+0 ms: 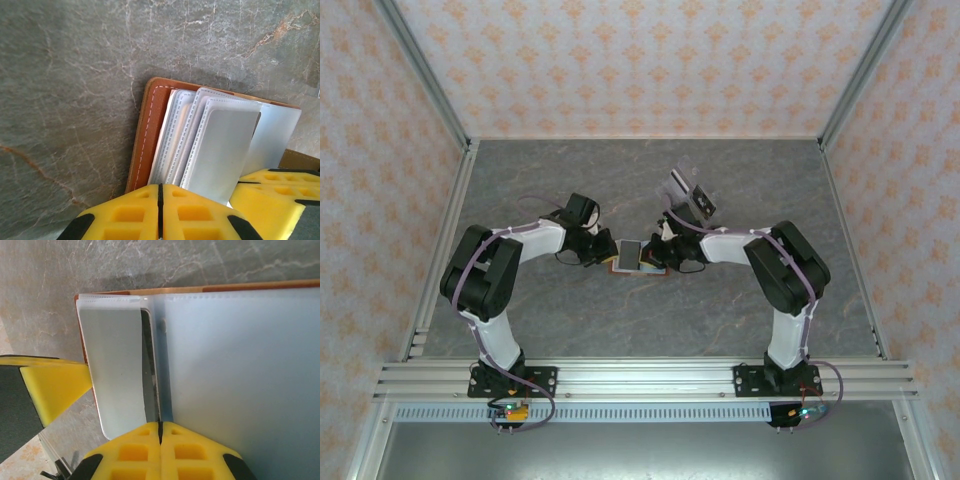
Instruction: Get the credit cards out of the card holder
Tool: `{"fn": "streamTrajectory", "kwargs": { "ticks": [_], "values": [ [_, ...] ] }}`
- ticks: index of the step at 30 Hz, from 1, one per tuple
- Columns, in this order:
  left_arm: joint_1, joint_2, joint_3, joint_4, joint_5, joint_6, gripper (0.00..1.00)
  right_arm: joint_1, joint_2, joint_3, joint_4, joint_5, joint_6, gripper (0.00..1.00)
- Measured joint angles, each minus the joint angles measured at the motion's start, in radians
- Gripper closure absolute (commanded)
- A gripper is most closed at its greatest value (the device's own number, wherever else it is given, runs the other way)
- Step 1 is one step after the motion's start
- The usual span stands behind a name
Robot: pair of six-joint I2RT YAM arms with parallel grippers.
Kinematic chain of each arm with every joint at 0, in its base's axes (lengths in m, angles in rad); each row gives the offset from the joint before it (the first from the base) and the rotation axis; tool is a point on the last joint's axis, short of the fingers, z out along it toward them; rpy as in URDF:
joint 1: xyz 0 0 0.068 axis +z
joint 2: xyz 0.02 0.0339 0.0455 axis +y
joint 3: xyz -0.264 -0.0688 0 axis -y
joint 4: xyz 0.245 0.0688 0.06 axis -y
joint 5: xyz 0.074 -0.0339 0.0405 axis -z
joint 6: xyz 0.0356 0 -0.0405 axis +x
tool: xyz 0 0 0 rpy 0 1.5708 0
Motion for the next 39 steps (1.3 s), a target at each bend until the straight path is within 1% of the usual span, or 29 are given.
{"fn": "streamTrajectory", "kwargs": {
  "ticks": [10,13,16,21,26,33,39],
  "values": [
    [0.0,0.001,0.0,0.006,0.001,0.0,0.92,-0.016,-0.006,-0.014,-0.003,0.007,-0.007,1.0],
    [0.0,-0.004,0.0,0.006,0.002,-0.002,0.91,-0.017,-0.011,-0.024,0.013,-0.01,-0.005,0.89],
    [0.0,-0.026,0.0,0.006,0.002,-0.003,0.91,-0.016,-0.015,-0.028,0.019,-0.023,0.0,0.82],
    [-0.008,-0.083,0.0,0.007,0.007,-0.003,0.89,-0.016,-0.016,-0.028,0.031,-0.035,0.013,0.76],
    [-0.024,-0.077,0.0,0.007,0.007,-0.006,0.83,-0.016,-0.016,-0.028,0.043,-0.04,0.024,0.69],
    [-0.026,-0.029,0.0,0.007,0.006,-0.01,0.85,-0.016,-0.016,-0.028,0.051,-0.043,0.025,0.69],
    [-0.026,-0.005,0.0,0.014,0.007,-0.022,0.89,-0.016,-0.012,-0.027,0.051,-0.043,0.029,0.75]
  ]
}}
